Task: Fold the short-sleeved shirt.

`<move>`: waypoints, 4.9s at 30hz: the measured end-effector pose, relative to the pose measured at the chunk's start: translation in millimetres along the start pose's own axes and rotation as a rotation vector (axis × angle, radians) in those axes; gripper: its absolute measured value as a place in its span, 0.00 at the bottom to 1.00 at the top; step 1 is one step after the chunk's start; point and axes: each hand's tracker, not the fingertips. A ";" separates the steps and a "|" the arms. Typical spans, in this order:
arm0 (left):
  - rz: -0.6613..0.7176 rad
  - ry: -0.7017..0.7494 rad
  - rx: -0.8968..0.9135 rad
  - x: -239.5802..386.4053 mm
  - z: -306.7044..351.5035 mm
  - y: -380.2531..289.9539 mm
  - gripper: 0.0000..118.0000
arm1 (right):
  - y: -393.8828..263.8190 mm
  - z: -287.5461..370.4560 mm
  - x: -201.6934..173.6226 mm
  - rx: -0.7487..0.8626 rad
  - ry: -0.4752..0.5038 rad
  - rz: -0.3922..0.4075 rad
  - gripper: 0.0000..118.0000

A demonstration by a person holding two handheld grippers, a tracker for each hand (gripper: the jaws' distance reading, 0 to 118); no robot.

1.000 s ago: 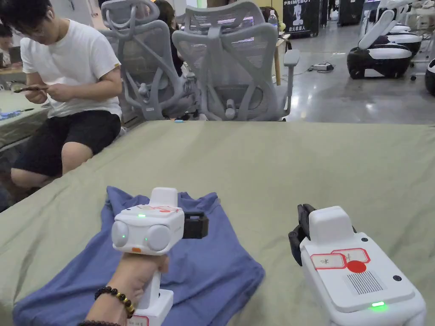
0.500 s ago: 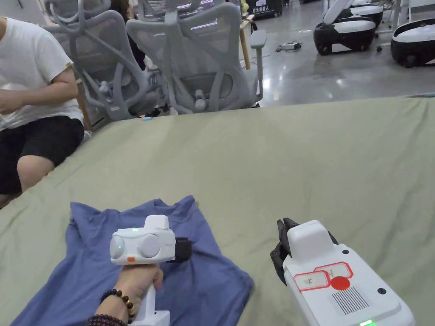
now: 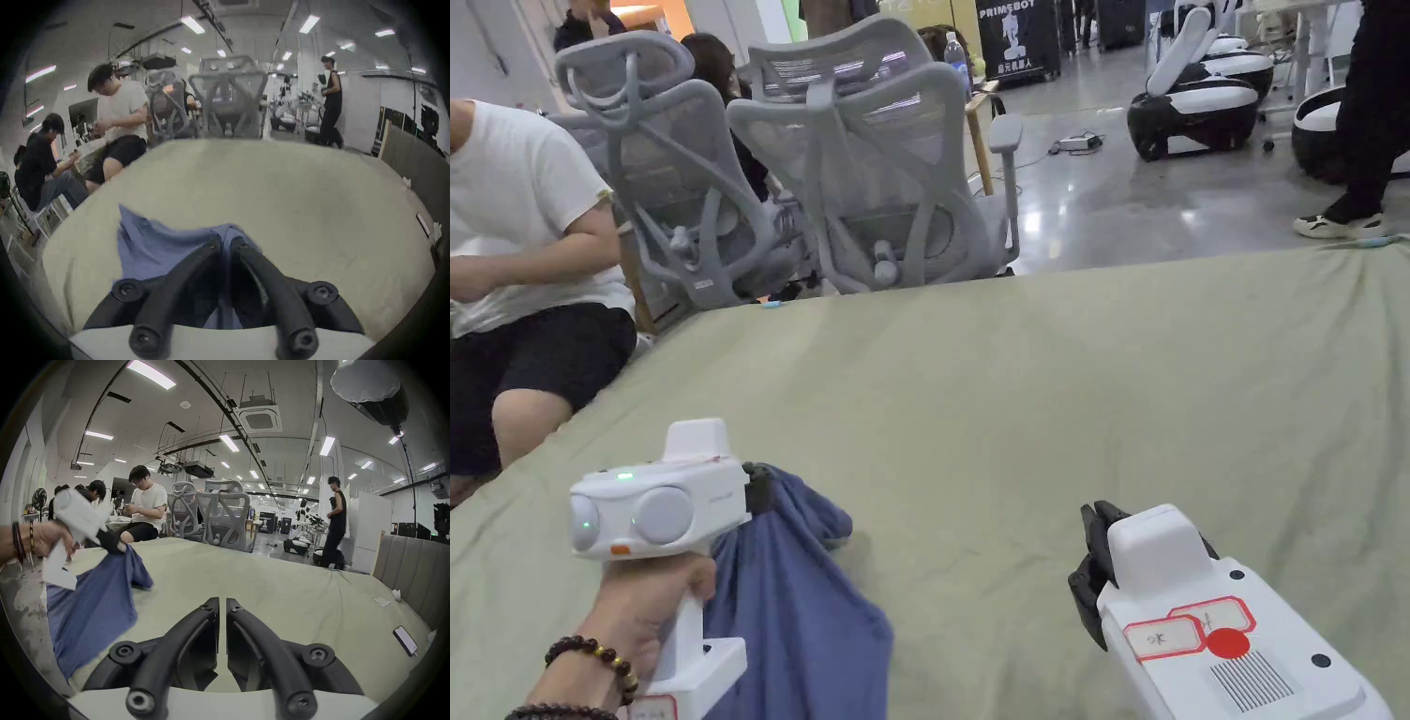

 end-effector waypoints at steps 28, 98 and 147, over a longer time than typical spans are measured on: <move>-0.462 -0.928 -0.019 587.9 6.8 -41.1 0.05 | -32.9 187.3 233.4 -0.021 -0.583 -0.047 0.07; -0.222 -0.317 -0.325 271.2 -197.9 -8.0 0.29 | -67.1 86.6 214.7 -0.175 -0.502 -0.085 0.08; -0.014 -0.182 0.377 170.4 17.1 278.9 0.02 | 281.9 -19.4 388.3 -0.011 -0.556 -0.122 0.05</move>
